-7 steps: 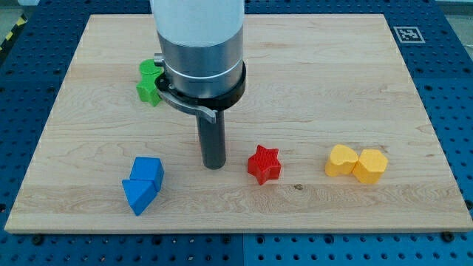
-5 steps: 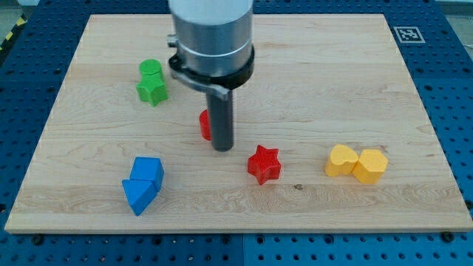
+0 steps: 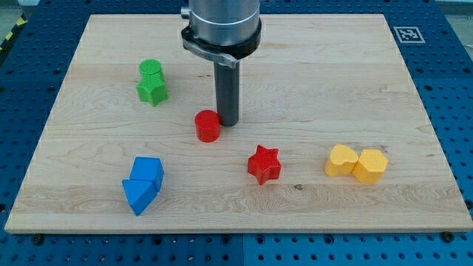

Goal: Push the red circle closer to the blue cube

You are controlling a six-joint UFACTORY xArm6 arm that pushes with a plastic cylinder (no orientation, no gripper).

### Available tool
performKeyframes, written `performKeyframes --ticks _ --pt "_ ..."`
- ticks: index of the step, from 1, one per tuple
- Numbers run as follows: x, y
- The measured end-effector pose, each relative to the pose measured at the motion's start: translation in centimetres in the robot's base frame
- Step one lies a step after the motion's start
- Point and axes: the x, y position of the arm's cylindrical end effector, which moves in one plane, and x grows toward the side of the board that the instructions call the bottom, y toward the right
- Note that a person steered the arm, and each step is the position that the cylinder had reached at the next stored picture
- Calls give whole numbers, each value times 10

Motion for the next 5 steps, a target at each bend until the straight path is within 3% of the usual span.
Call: performKeyframes --ticks 2,5 --pt "-18 -24" --pt "-2 -38"
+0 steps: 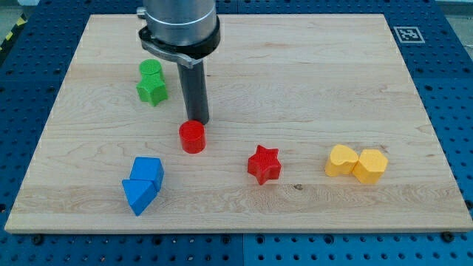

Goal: Push the red circle closer to the blue cube

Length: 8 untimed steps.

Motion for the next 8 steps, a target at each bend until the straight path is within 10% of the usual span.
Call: performKeyframes --ticks 8 --pt "50 31"
